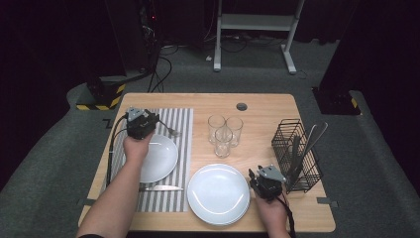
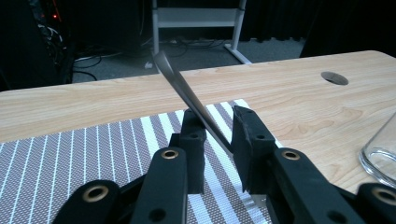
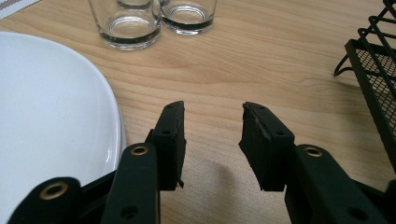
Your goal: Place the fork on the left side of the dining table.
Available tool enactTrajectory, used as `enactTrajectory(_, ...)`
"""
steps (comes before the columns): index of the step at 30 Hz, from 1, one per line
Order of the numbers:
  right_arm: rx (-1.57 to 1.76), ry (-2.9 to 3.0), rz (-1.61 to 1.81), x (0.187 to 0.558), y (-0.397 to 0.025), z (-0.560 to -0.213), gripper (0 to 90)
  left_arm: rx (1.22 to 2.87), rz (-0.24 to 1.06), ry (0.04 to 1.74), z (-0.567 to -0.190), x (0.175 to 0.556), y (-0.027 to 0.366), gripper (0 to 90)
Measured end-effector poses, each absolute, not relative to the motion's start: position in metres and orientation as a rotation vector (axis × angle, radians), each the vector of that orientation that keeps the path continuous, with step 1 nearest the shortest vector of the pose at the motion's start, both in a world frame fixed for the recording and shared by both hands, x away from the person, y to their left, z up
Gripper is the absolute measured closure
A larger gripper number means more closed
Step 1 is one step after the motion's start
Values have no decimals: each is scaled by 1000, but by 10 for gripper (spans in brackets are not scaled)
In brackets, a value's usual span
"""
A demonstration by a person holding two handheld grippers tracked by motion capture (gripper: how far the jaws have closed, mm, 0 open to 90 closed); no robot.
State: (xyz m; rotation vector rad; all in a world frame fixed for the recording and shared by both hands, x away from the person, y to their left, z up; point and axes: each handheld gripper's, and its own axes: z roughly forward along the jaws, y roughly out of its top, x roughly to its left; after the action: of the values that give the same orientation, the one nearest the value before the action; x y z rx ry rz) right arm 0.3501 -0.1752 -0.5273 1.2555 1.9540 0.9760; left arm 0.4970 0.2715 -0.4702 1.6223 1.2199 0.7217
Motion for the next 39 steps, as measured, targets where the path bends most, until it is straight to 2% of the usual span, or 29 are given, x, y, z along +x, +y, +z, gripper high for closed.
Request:
enactTrajectory(18,1247,1955,972,350,-174,-527,595,1603,747,1264,-469,496,282,710)
enactTrajectory(39,1238,1958,954,349,-173,-528,595,1580,708,1310,-485,496,302,654)
